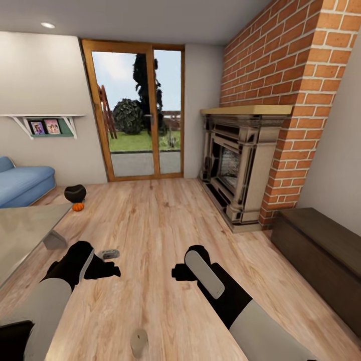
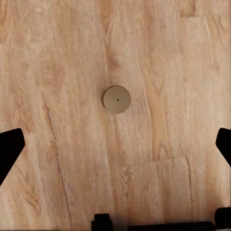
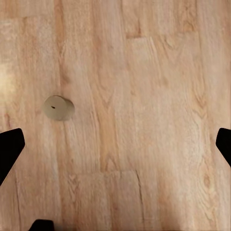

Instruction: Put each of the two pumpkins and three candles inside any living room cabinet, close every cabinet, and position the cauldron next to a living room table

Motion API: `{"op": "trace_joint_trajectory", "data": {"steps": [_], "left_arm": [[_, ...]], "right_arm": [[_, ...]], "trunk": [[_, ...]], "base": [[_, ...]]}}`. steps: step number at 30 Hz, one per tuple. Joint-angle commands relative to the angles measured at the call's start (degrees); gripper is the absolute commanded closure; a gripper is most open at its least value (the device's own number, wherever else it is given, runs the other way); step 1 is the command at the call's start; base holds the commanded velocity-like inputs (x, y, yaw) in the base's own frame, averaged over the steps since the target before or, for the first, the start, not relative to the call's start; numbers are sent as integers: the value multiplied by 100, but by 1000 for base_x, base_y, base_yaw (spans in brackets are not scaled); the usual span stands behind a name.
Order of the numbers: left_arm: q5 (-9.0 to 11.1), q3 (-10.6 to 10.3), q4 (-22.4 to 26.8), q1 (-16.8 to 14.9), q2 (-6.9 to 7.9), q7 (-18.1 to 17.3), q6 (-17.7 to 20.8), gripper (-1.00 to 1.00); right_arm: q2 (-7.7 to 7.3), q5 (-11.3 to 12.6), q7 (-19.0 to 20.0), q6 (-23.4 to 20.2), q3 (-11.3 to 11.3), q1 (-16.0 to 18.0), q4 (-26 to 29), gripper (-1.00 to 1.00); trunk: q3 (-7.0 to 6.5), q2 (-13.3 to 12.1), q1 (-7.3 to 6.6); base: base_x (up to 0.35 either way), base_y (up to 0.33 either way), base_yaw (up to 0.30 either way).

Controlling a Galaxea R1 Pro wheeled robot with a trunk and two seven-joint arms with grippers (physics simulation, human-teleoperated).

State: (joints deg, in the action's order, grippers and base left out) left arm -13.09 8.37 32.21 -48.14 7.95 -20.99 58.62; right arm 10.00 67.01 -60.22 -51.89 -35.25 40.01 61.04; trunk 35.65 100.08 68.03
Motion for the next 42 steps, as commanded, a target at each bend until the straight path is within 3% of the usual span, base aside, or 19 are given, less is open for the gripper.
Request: {"op": "trace_joint_trajectory", "data": {"steps": [1, 5, 13, 22, 42], "left_arm": [[-62, 25, -64, -43, -1, -53, 13, -100], [-64, 22, -301, -162, 3, -49, 9, -100], [-75, 24, -393, -205, -2, 19, 57, -100], [-80, 24, -393, -210, -17, 47, 54, -100], [-95, 21, -382, -209, -105, 52, -4, -100]], "right_arm": [[0, 49, -60, -23, -8, 7, 7, -100], [0, 49, -54, -23, -32, 7, 31, -100], [-5, -15, -148, -30, -82, -20, 738, -100], [-15, -22, -161, -32, -77, -29, 849, -100], [-21, -29, -126, -23, -56, -43, 857, -100]], "trunk": [[7, 3, 2], [7, 3, 2], [7, 3, 2], [7, 3, 2], [366, 805, 442]], "base": [[252, 177, -4], [143, 99, -2], [24, 16, 0], [1, 1, 0], [0, 0, 0]]}}
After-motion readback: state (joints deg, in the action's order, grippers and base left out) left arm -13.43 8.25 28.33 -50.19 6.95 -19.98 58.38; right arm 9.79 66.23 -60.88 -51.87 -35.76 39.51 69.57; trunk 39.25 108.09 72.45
